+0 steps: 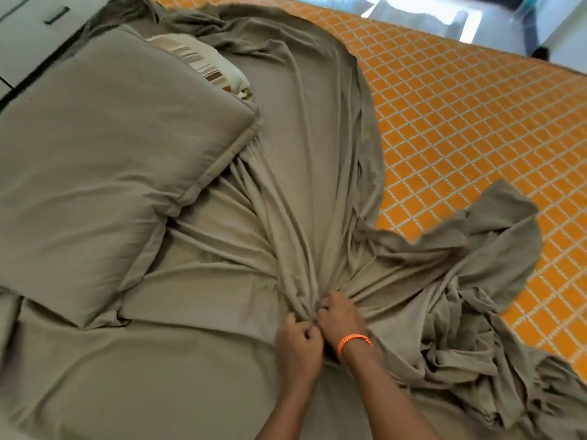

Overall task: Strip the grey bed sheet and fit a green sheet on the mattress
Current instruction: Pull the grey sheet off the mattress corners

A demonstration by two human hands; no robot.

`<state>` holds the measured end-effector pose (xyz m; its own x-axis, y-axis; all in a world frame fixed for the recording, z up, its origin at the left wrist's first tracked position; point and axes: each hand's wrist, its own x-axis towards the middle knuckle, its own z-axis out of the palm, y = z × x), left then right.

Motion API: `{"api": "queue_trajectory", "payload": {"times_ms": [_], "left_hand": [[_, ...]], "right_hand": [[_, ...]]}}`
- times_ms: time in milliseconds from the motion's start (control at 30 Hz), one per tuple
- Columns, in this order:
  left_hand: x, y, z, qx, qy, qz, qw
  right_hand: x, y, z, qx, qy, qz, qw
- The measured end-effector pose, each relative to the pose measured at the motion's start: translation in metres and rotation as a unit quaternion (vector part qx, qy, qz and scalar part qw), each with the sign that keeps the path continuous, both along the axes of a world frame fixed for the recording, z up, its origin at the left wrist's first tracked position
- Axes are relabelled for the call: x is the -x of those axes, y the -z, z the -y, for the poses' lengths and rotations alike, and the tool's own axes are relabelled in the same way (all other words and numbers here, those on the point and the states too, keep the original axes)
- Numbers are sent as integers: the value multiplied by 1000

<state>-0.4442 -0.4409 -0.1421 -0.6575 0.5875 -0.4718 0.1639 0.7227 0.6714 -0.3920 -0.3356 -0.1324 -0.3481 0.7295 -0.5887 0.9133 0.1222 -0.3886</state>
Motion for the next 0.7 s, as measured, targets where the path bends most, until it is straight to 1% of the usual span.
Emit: {"api": "queue_trajectory", "payload": {"times_ms": [67, 100, 167, 200, 300, 367, 400, 467, 533, 600, 667, 700], "left_hand": [[20, -4, 22, 6, -93, -71, 993], [30, -7, 30, 1, -123, -91, 988], [52, -6, 51, -17, -143, -90, 985], [64, 0, 61, -27, -137, -72, 988], [92, 22, 84, -43, -80, 15, 996], [102, 29, 88, -24, -54, 44, 997], [104, 27, 89, -20, -49, 56, 997], [107, 19, 85, -28, -47, 87, 995], [113, 27, 84, -14, -46, 133, 990], [123, 49, 83, 1, -74, 184, 980], [132, 68, 80, 7, -66, 234, 970], [134, 66, 76, 10, -60, 248, 967]], "right_hand": [[29, -5, 27, 94, -10, -50, 994], [42, -4, 37, 131, -6, -67, 989], [65, 3, 56, 160, -1, -84, 984], [73, 6, 65, 159, 11, -90, 983], [78, 12, 90, 119, 39, -94, 988], [78, 14, 102, 82, 49, -82, 992], [79, 12, 109, 59, 54, -62, 995], [79, 11, 118, -13, 34, -27, 999], [84, 9, 123, -76, 42, -17, 996], [91, 11, 119, -63, 53, -29, 996], [95, 9, 108, -32, 60, -34, 997], [96, 7, 101, -36, 65, -36, 997]]}}
